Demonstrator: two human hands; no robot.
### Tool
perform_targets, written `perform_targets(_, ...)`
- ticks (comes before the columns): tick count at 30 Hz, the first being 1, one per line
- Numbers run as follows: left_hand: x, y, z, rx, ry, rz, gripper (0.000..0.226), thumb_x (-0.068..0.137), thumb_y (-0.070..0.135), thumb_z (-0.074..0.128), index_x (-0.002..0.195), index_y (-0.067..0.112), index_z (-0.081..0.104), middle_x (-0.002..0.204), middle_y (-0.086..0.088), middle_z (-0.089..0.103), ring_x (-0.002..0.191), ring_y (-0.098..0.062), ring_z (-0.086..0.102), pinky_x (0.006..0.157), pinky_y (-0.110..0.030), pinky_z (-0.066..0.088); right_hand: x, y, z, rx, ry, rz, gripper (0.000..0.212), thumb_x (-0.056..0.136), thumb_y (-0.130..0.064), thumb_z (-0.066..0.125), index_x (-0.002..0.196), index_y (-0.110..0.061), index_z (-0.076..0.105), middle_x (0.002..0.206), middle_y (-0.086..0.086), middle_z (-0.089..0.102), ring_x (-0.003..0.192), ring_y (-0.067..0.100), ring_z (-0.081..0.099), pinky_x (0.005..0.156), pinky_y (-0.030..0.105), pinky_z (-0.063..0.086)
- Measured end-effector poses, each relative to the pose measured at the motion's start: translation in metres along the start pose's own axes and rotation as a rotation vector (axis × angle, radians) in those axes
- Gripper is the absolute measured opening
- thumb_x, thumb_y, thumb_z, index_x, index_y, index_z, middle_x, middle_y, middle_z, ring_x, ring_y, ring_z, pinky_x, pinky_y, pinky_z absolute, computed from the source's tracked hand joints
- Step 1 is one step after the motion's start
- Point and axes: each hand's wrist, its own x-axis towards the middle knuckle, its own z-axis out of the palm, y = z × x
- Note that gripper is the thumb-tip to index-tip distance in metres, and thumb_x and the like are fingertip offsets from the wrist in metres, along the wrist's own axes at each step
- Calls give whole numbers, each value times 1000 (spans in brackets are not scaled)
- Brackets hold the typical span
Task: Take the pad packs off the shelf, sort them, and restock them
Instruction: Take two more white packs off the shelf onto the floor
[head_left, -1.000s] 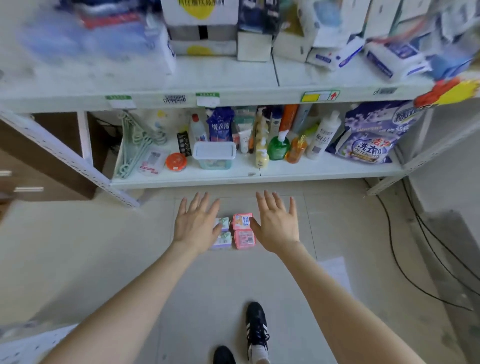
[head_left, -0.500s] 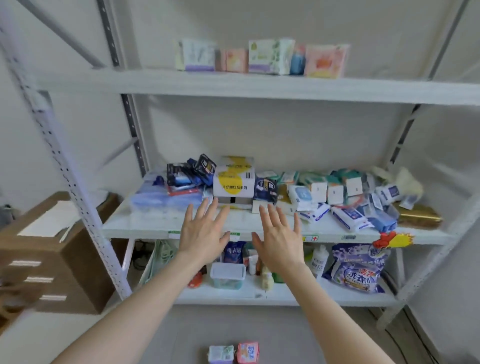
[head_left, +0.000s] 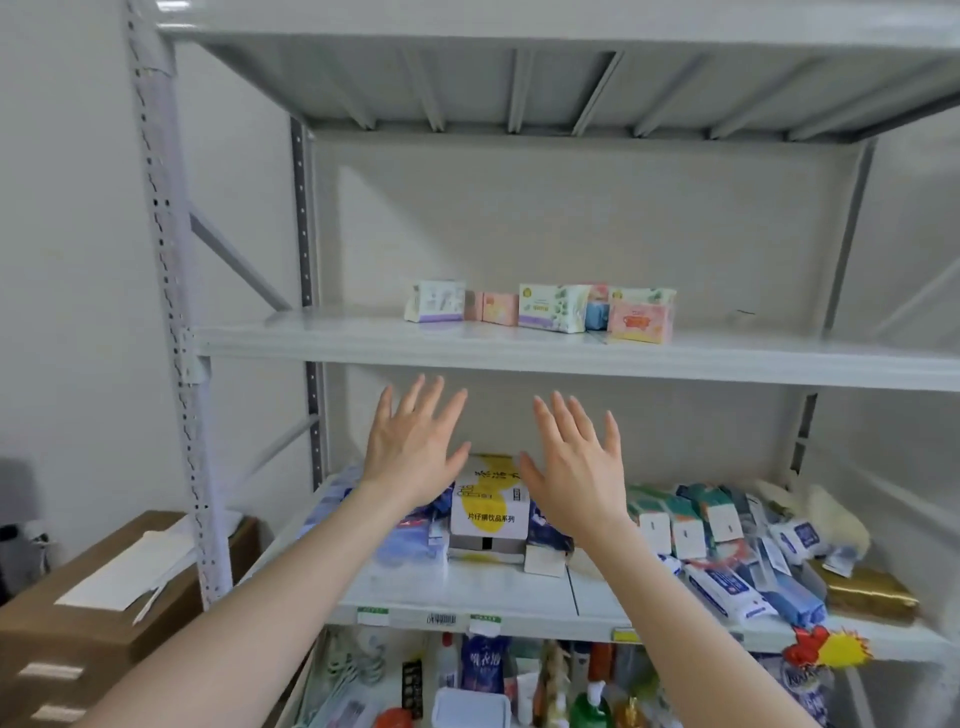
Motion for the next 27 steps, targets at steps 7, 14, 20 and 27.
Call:
perform_targets(7, 64, -11, -10, 10, 68, -24, 66, 94, 60, 31, 151, 29, 18, 160, -5, 18, 148, -26, 12, 118, -53, 7, 60, 19, -8, -10, 47, -5, 68, 96, -50, 33, 153, -19, 13, 160, 7, 16, 148, 24, 14, 117, 53, 5)
perform_targets(14, 139, -23, 1, 4, 170, -73, 65, 92, 57, 36, 150, 29, 22, 159, -4, 22, 147, -25, 14, 116, -51, 10, 128, 46, 6, -4, 83, -20, 66, 97, -51, 31, 153, -20, 13, 161, 5, 14, 149, 22, 9, 117, 51, 5)
perform_targets(20, 199, -57, 32, -24, 215, -107, 71, 89, 58, 47, 150, 30, 23, 158, -3, 23, 147, -25, 16, 116, -50, 12, 199, 65, 36, 13, 105, -9, 68, 95, -51, 38, 152, -25, 13, 162, 6, 8, 149, 24, 7, 118, 52, 10)
perform_targets(27, 268, -108, 77, -84, 205, -189, 79, 86, 64, 48, 151, 30, 20, 160, -4, 18, 147, -25, 14, 117, -49, 15, 271, 79, 70, -16, 136, 43, 70, 93, -57, 36, 151, -27, 12, 161, 7, 12, 147, 24, 11, 116, 52, 9)
